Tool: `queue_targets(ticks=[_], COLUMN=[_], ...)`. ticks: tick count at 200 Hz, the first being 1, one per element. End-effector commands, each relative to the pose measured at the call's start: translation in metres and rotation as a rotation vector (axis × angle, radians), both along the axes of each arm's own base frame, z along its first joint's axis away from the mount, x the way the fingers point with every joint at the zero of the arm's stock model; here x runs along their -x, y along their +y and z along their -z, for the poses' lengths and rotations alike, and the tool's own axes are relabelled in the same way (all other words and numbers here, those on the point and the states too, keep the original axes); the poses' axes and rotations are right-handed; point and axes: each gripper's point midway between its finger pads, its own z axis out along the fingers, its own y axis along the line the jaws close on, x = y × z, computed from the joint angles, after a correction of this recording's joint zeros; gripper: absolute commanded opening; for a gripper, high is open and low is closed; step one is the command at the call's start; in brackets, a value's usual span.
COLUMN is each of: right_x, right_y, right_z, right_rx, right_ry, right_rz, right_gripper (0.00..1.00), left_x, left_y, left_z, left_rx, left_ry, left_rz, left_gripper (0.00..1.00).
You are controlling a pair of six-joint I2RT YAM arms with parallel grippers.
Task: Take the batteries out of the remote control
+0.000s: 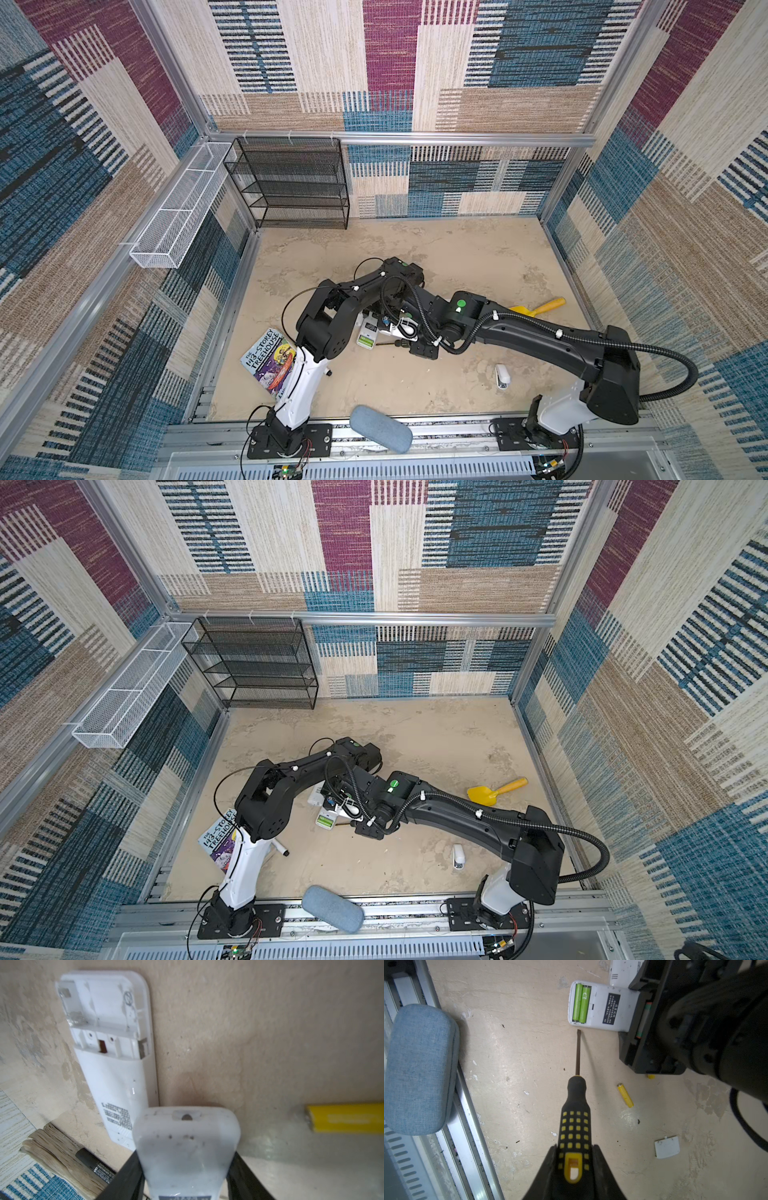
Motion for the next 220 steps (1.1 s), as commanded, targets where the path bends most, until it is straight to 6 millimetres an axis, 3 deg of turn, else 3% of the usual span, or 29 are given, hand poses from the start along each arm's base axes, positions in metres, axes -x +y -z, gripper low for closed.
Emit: queue_targets(ticks=[1,62,220], right_x=[-0.006,-0.007,-0.004], right_y=[0.014,0.011,0.006], right_z=[-0.018,-0.005,0.002], right_rx=[-0.084,-0.037,0.006], right_ry=[-0.043,-0.035,-0.014], right_rz=[-0.012,-0.009,-0.007], right_gripper=[0.00,0.00,0.00], left_x=[0.005,0.006,0.005], left_y=[0.000,0.000,0.001], left_z=[0.012,0.011,0.015], left_rx=[-0.004,-0.007,-0.027], left_ry=[0.029,0.027,0.024], left_rz=[-0.013,-0.009,-0.002], left_gripper=[0.42,0.42,0.41])
